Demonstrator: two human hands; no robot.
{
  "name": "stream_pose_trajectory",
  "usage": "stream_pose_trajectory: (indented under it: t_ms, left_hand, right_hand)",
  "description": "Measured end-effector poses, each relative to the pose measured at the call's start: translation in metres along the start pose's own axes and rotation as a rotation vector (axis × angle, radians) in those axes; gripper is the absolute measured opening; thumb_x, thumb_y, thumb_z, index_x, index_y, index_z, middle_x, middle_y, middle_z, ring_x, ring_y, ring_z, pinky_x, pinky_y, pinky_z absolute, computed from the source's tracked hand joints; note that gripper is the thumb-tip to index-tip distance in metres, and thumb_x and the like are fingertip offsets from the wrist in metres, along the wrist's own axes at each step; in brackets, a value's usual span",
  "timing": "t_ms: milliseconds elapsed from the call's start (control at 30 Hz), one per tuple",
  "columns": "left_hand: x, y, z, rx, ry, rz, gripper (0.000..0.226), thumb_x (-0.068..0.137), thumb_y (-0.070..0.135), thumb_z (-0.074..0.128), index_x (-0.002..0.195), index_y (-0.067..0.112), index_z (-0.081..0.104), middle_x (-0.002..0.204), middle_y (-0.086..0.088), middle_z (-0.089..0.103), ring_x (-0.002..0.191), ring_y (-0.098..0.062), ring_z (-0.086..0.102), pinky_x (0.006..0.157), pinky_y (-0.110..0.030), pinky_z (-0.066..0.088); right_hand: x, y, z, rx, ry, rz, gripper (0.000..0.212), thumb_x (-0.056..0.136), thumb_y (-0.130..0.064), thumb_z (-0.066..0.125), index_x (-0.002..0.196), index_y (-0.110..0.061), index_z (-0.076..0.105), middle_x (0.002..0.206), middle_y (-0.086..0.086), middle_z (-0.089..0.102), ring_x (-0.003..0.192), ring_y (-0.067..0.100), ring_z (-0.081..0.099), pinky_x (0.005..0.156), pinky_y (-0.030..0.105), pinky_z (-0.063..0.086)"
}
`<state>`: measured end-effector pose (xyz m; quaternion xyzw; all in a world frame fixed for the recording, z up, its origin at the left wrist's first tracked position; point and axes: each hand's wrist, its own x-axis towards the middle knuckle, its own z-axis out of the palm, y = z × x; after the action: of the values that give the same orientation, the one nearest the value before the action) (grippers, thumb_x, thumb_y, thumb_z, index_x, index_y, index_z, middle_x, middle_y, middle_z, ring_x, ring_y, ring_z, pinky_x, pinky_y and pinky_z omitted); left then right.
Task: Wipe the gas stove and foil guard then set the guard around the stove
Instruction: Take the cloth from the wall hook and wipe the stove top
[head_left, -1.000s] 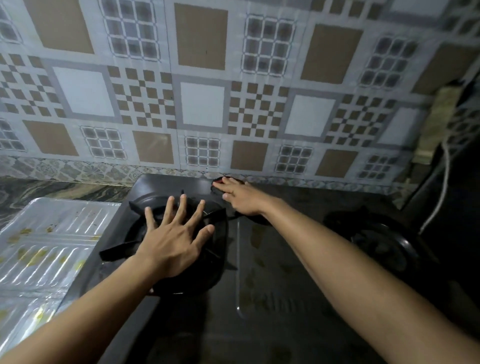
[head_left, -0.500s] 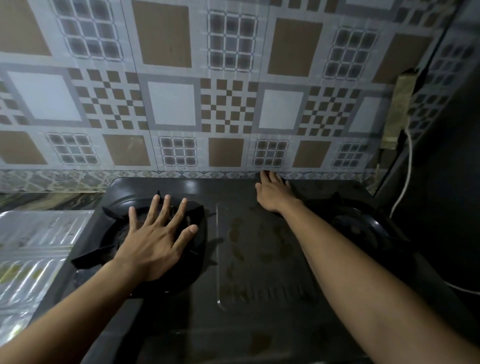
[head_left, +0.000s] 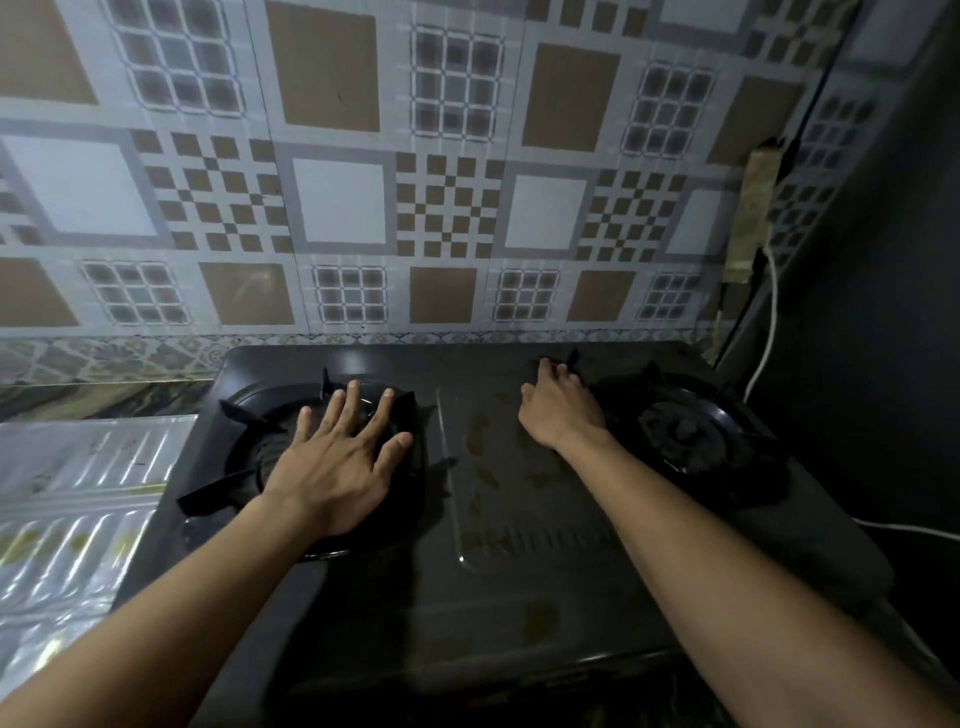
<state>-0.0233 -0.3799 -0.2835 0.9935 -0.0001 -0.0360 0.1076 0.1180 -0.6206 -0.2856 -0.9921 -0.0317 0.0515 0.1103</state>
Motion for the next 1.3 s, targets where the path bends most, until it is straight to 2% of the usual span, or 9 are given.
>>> stream_pose_trajectory:
  t_ms: [33, 167, 300, 467, 600, 733, 833, 1033, 1300]
  left_hand:
    - [-0.002, 0.001, 0.001, -0.005, -0.009, -0.005, 0.069, 0.094, 0.063, 0.003, 0.155, 0.033, -0.012, 0.163, -0.008, -0.018, 0.150, -0.021, -0.018, 0.122, -0.048, -0.008]
    - [-0.003, 0.002, 0.007, -0.043, 0.006, -0.010, 0.068, 0.096, 0.060, 0.006, 0.156, 0.032, -0.009, 0.165, -0.007, -0.013, 0.151, -0.020, -0.016, 0.121, -0.050, -0.006]
    - [-0.002, 0.002, 0.006, -0.060, 0.014, 0.009, 0.066, 0.100, 0.056, 0.010, 0.157, 0.027, -0.007, 0.165, -0.006, -0.013, 0.151, -0.019, -0.015, 0.122, -0.049, -0.006]
    - [-0.002, 0.003, 0.006, -0.042, 0.011, 0.039, 0.066, 0.102, 0.052, 0.011, 0.158, 0.021, -0.006, 0.165, -0.005, -0.013, 0.152, -0.020, -0.014, 0.121, -0.049, -0.005]
    - [-0.002, 0.004, 0.004, -0.012, 0.023, 0.033, 0.065, 0.103, 0.049, 0.012, 0.158, 0.018, -0.001, 0.166, -0.008, -0.010, 0.153, -0.022, -0.010, 0.122, -0.051, -0.002]
    - [-0.002, 0.014, 0.003, 0.026, 0.046, 0.035, 0.064, 0.104, 0.045, 0.013, 0.158, 0.012, 0.002, 0.166, -0.010, -0.008, 0.153, -0.023, -0.008, 0.122, -0.052, -0.001]
    - [-0.005, 0.022, 0.006, -0.017, 0.029, 0.060, 0.064, 0.104, 0.044, 0.013, 0.158, 0.012, 0.002, 0.166, -0.010, -0.008, 0.153, -0.023, -0.007, 0.121, -0.053, 0.001]
    - [-0.004, 0.018, 0.008, -0.048, 0.022, 0.080, 0.063, 0.104, 0.044, 0.013, 0.158, 0.014, 0.003, 0.166, -0.009, -0.008, 0.153, -0.024, -0.008, 0.121, -0.053, 0.002]
    - [-0.001, 0.014, 0.011, -0.055, 0.020, 0.095, 0.065, 0.104, 0.046, 0.014, 0.158, 0.014, 0.002, 0.166, -0.010, -0.009, 0.153, -0.026, -0.008, 0.121, -0.055, 0.002]
  right_hand:
    - [-0.003, 0.002, 0.001, -0.037, 0.019, -0.017, 0.059, 0.104, -0.038, 0.025, 0.157, -0.014, 0.018, 0.162, 0.014, 0.020, 0.146, 0.033, 0.023, 0.115, 0.048, 0.027]
    - [-0.003, -0.004, 0.007, -0.098, 0.010, -0.096, 0.055, 0.106, -0.037, 0.018, 0.157, -0.018, 0.017, 0.166, 0.006, 0.005, 0.152, 0.029, 0.000, 0.122, 0.052, 0.001]
    - [-0.010, -0.039, 0.013, -0.050, -0.052, -0.251, 0.055, 0.107, -0.034, 0.019, 0.158, -0.015, 0.012, 0.167, 0.006, 0.004, 0.152, 0.026, 0.004, 0.122, 0.048, 0.004]
    - [-0.041, -0.069, 0.028, -0.016, -0.064, -0.425, 0.054, 0.107, -0.033, 0.024, 0.158, -0.018, 0.015, 0.166, 0.002, 0.009, 0.152, 0.020, 0.006, 0.122, 0.044, 0.005]
    - [-0.071, -0.066, 0.034, -0.033, -0.015, -0.528, 0.051, 0.106, -0.028, 0.028, 0.156, -0.018, 0.025, 0.165, 0.003, 0.019, 0.152, 0.020, 0.011, 0.121, 0.044, 0.010]
    - [-0.102, -0.050, 0.037, -0.002, -0.035, -0.548, 0.051, 0.106, -0.030, 0.028, 0.156, -0.018, 0.024, 0.165, 0.002, 0.018, 0.152, 0.019, 0.009, 0.123, 0.044, 0.007]
    - [-0.111, -0.043, 0.035, 0.000, -0.066, -0.510, 0.054, 0.107, -0.035, 0.025, 0.158, -0.019, 0.017, 0.166, 0.002, 0.011, 0.153, 0.018, 0.004, 0.123, 0.043, 0.003]
    - [-0.081, -0.022, 0.018, 0.014, -0.088, -0.265, 0.057, 0.106, -0.038, 0.020, 0.158, -0.016, 0.007, 0.166, 0.007, 0.004, 0.153, 0.024, 0.002, 0.122, 0.044, 0.000]
    - [-0.076, 0.024, 0.003, 0.024, -0.074, -0.045, 0.061, 0.106, -0.039, 0.022, 0.158, -0.011, 0.007, 0.165, 0.015, 0.006, 0.151, 0.031, 0.008, 0.121, 0.044, 0.010]
